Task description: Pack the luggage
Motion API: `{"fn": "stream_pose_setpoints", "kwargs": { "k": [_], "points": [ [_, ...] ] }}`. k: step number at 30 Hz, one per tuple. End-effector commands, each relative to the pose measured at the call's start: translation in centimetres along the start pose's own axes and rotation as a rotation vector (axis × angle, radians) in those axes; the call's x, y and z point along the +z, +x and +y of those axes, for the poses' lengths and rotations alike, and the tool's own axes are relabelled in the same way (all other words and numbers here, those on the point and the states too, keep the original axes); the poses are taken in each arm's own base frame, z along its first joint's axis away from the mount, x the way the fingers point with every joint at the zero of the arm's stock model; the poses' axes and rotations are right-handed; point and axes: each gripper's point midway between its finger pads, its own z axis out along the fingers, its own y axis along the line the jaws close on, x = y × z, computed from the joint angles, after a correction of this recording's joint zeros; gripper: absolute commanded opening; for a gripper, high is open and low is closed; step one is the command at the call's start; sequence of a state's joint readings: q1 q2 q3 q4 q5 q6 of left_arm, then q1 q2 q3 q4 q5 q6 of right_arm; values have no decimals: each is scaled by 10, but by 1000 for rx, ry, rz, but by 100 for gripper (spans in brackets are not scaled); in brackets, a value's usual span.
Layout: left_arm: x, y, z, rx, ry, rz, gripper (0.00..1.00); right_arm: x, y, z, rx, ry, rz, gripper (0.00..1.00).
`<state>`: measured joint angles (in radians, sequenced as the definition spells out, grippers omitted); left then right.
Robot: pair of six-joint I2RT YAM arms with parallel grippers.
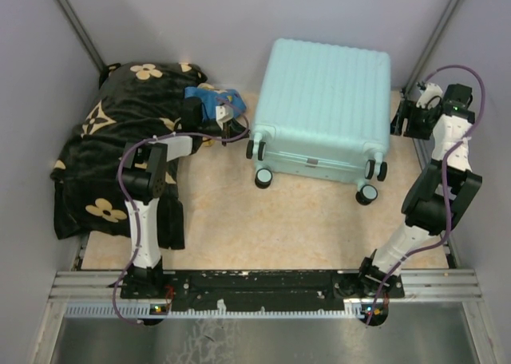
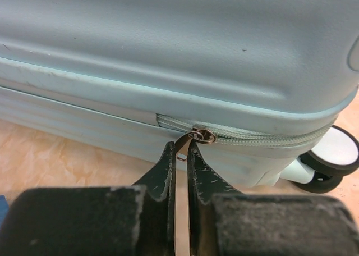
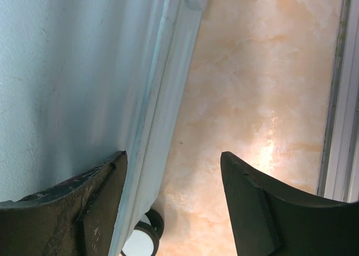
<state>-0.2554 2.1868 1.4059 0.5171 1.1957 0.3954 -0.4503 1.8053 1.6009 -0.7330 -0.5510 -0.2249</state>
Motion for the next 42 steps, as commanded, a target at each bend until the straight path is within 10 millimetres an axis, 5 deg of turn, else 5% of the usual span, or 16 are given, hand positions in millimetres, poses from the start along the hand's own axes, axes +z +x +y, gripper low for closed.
{"fn": "stream_pose_setpoints", "kwargs": {
  "k": [1, 17, 23, 32, 36, 42],
  "points": [
    [-9, -21, -10, 50, 53, -41, 3, -4, 2, 17, 16, -50, -7, 68],
    [-36, -4, -45, 103, 37, 84, 0, -2, 31, 26, 30, -83, 17, 67],
    [-24, -11, -42, 104, 49, 53, 39, -3, 31, 28, 36, -87, 10, 67],
    [-12, -21, -37, 74, 87, -15, 58, -6, 24, 27, 24, -78, -2, 67],
    [-6, -18, -49, 57, 154, -25, 58, -4, 23, 26, 25, -79, 1, 67],
    [0, -12, -53, 25, 221, -27, 44, -2, 23, 24, 28, -77, 4, 67]
  ]
}}
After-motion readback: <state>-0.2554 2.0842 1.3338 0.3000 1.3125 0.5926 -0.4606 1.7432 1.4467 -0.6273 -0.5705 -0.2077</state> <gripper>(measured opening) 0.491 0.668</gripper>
